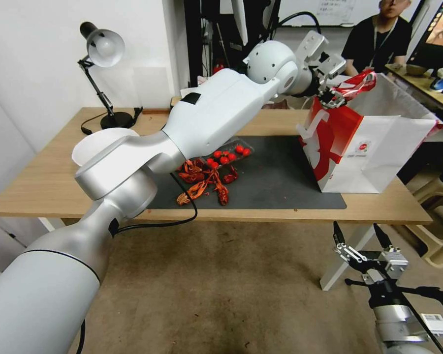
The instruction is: Pick up the trash from the table and place it into the takeout bag.
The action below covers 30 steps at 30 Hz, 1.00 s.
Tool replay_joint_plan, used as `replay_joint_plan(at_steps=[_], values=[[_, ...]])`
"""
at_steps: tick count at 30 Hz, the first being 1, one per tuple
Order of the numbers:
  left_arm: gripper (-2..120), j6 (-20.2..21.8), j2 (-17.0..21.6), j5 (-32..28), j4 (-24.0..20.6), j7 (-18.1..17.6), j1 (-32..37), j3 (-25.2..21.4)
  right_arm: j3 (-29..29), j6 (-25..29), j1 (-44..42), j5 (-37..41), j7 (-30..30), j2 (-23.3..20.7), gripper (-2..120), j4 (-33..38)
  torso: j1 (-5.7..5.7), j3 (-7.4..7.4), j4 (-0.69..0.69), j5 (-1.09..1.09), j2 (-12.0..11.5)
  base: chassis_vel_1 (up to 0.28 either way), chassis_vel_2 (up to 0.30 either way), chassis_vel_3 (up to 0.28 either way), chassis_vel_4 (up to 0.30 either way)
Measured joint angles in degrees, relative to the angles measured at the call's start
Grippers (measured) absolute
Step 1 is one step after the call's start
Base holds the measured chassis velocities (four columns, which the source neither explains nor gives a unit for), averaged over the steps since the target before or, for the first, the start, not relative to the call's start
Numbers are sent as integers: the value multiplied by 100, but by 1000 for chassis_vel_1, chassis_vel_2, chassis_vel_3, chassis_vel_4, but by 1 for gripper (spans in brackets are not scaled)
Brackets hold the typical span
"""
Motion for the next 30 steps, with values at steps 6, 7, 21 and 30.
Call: replay_joint_plan(at_steps=[6, 7, 21, 30], values=[[68, 0, 7, 13, -34, -270, -68, 76, -20, 37, 9, 2, -17, 25, 100, -36, 0, 0, 0, 0, 0, 0, 0, 0, 0], [73, 0, 7, 14, -52, -305, -77, 82, -29, 43, 14, 2, -20, 31, 100, -45, 0, 0, 0, 0, 0, 0, 0, 0, 0], [100, 1, 12, -85, -112, -457, -261, -22, -83, 52, 73, 7, -35, 38, 100, -70, 0, 0, 0, 0, 0, 0, 0, 0, 0], [100, 1, 16, -138, -397, -610, -113, -47, -141, 27, 130, 8, -36, 31, 100, -78, 0, 0, 0, 0, 0, 0, 0, 0, 0]])
